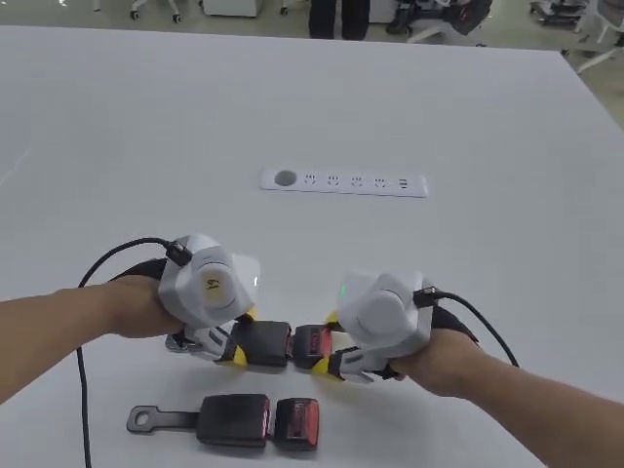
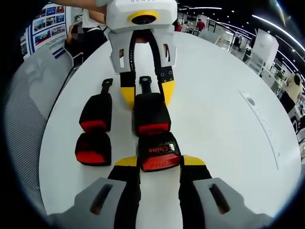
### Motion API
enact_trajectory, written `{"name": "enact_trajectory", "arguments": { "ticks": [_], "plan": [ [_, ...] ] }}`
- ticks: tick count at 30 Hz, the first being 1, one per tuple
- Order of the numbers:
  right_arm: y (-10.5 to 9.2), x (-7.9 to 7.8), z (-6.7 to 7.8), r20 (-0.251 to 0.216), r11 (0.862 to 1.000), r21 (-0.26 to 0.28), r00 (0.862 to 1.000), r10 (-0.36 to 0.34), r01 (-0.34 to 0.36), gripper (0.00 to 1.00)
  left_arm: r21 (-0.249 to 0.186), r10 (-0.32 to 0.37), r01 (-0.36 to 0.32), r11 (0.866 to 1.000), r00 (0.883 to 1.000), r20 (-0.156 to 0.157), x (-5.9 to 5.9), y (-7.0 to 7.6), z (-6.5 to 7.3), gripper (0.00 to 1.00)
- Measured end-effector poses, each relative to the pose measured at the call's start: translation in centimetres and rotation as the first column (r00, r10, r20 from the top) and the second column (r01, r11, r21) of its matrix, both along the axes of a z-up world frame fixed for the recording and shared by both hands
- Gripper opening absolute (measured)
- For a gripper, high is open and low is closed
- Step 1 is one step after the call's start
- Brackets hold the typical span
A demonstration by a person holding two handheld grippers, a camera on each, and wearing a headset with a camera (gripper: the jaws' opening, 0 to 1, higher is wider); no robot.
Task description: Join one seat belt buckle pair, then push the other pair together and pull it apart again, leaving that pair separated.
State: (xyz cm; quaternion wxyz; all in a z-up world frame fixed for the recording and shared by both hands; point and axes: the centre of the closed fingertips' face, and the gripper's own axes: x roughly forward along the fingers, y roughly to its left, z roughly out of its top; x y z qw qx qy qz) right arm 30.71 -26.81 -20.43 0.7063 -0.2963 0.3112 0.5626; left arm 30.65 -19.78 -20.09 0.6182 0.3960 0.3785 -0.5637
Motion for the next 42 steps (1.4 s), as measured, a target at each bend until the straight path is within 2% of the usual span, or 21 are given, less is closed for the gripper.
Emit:
{"name": "enact_trajectory", "arguments": {
  "ticks": [13, 21, 42],
  "plan": [
    [0.17, 0.16, -0.07, 0.002, 1.000, 0.001, 1.000, 0.005, -0.005, 0.28, 0.012, 0.016, -0.016, 1.000, 1.000, 0.006, 0.22, 0.29, -0.19, 0.28],
    [0.21, 0.39, -0.19, -0.003, 1.000, 0.000, 1.000, 0.015, -0.015, 0.28, 0.001, 0.049, -0.049, 0.999, 0.999, 0.006, 0.39, 0.50, -0.35, 0.28],
    [-0.08, 0.31, 0.02, 0.008, 1.000, -0.016, 1.000, 0.014, -0.014, 0.29, -0.024, 0.077, -0.077, 0.997, 0.997, 0.010, 0.37, 0.47, -0.34, 0.30]
  ]
}}
